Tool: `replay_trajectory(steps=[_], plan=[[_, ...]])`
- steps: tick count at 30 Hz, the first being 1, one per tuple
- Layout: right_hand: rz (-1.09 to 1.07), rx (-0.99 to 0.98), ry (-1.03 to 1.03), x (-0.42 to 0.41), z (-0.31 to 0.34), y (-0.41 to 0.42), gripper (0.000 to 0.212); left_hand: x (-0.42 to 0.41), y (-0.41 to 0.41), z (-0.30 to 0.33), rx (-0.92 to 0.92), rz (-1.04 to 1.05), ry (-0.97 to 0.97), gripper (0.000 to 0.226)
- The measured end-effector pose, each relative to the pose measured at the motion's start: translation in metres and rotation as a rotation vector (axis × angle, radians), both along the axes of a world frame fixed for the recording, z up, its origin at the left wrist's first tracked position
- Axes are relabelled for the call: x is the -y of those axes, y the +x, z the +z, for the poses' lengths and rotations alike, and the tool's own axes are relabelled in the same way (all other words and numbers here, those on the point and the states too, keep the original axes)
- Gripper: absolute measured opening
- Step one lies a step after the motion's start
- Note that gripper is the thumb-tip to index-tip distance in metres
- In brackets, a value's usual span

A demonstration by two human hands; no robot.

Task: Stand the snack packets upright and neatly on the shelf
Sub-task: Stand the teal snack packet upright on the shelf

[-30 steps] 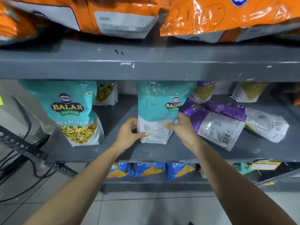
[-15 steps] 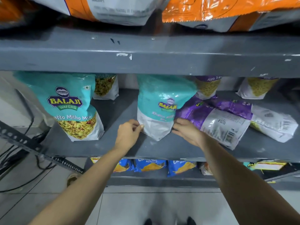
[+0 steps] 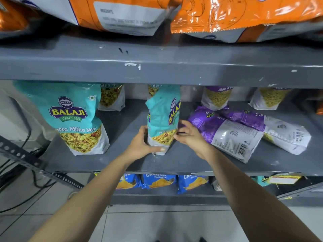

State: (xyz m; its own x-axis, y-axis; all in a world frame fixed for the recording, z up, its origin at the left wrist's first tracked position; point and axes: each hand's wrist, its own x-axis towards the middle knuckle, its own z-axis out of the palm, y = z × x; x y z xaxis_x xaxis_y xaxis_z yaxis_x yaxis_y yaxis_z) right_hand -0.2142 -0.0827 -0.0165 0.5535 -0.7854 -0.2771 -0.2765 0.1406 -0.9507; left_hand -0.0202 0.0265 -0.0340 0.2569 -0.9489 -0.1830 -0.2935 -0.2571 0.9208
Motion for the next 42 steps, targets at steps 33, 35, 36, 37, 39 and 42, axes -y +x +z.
replay_trajectory(steps=[33,35,36,37,39,42], plan=[[-0.212,0.422,-0.170,0.023,0.097,0.000,0.015,0.011,-0.004,0.113,-0.151,0.537,-0.655,0.050],[-0.229,0.357,-0.178,0.032,0.090,-0.024,0.009,0.003,-0.014,0.106,0.029,0.656,-0.671,0.048],[-0.232,0.310,-0.189,0.036,0.089,-0.044,0.010,-0.001,-0.018,0.102,0.125,0.693,-0.677,0.046],[-0.197,0.227,-0.201,0.042,0.087,-0.066,0.012,-0.005,-0.022,0.098,0.193,0.715,-0.679,0.045],[-0.098,0.060,-0.319,0.058,0.068,-0.110,0.017,-0.009,-0.033,0.089,0.250,0.730,-0.685,0.048],[-0.178,-0.457,-0.571,0.076,0.043,-0.169,0.010,-0.010,-0.066,0.070,0.216,0.673,-0.678,0.050]])
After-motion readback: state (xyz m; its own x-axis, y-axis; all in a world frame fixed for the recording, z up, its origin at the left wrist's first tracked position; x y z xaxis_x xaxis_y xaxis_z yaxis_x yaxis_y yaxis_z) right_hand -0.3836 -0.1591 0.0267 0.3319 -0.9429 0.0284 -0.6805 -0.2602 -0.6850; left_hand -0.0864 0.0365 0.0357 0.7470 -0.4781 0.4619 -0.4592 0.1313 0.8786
